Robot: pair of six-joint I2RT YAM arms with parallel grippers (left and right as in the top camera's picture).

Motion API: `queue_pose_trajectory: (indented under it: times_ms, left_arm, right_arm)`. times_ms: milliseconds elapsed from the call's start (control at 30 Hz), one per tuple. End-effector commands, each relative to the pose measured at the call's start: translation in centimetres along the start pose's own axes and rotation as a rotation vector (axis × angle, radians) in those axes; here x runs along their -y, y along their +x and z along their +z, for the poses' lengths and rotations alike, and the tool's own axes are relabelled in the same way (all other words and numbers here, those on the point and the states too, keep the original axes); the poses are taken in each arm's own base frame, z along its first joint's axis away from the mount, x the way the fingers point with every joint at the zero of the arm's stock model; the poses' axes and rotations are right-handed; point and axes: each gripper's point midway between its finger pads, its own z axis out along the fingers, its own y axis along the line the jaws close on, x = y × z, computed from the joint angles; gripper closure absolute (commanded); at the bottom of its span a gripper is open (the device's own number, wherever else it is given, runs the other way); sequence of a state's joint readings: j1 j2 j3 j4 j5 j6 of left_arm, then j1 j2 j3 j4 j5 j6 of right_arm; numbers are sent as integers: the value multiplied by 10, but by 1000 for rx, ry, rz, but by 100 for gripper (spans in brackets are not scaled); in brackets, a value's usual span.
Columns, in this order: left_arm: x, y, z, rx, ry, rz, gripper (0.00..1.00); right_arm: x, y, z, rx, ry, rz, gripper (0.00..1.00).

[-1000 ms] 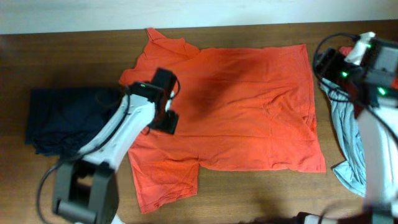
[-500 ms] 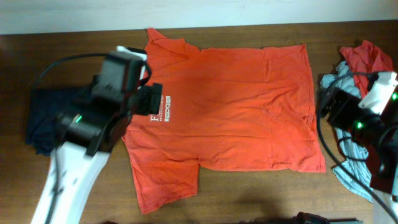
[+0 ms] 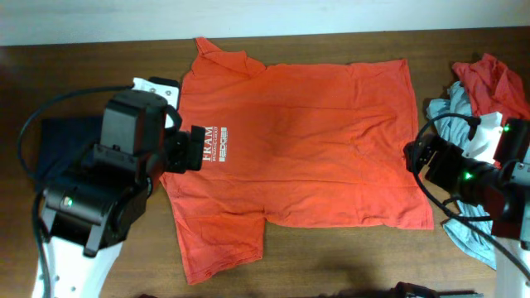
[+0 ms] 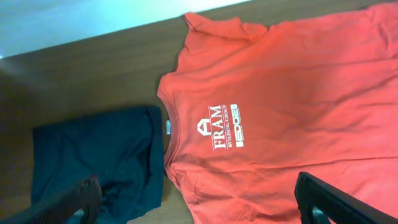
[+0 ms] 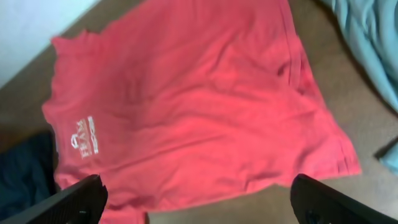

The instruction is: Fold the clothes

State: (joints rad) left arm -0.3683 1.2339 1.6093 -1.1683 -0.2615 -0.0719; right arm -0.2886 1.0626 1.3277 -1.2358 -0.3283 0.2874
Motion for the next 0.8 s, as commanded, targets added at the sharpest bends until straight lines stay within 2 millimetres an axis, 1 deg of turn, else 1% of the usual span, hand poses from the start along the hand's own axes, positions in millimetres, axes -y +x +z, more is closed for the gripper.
queue_pose_trajectory:
  times_ms: [0, 100, 200, 233, 333, 367, 400, 433, 467, 633, 700, 767]
  left_arm:
    - [3, 3, 11, -42, 3, 9, 1]
    - [1, 9, 22, -91, -24, 23, 1]
    - [-3, 17, 33, -144, -66, 41, 1]
    - [-3, 22, 38, -180, -77, 53, 1]
    - [-2, 34, 46, -244, -82, 65, 1]
    - [-2, 38, 47, -265, -85, 59, 2]
    - [-3, 42, 46, -280, -93, 44, 7]
    - [-6, 45, 44, -292, -112, 20, 9]
    - [-14, 49, 37, -297, -154, -11, 11]
    - [-41, 64, 2, -283, -277, -124, 10]
    - [-45, 70, -11, -276, -284, -158, 10]
    - [-48, 77, -18, -267, -285, -177, 9]
  right_arm:
    - [1, 3, 6, -41, -1, 4, 1]
    - [3, 6, 11, -71, 7, -24, 1]
    - [8, 8, 16, -100, 26, -14, 1]
    - [10, 9, 18, -114, 37, -12, 1]
    - [13, 12, 22, -142, 49, -25, 0]
    - [14, 13, 22, -144, 51, -24, 4]
    - [14, 13, 21, -144, 50, -39, 6]
    - [13, 13, 20, -139, 48, -58, 9]
    - [13, 14, 17, -133, 46, -79, 11]
    - [12, 19, -2, -81, 55, -112, 11]
    - [11, 24, -10, -68, 54, -116, 10]
    - [11, 31, -17, -63, 59, -110, 4]
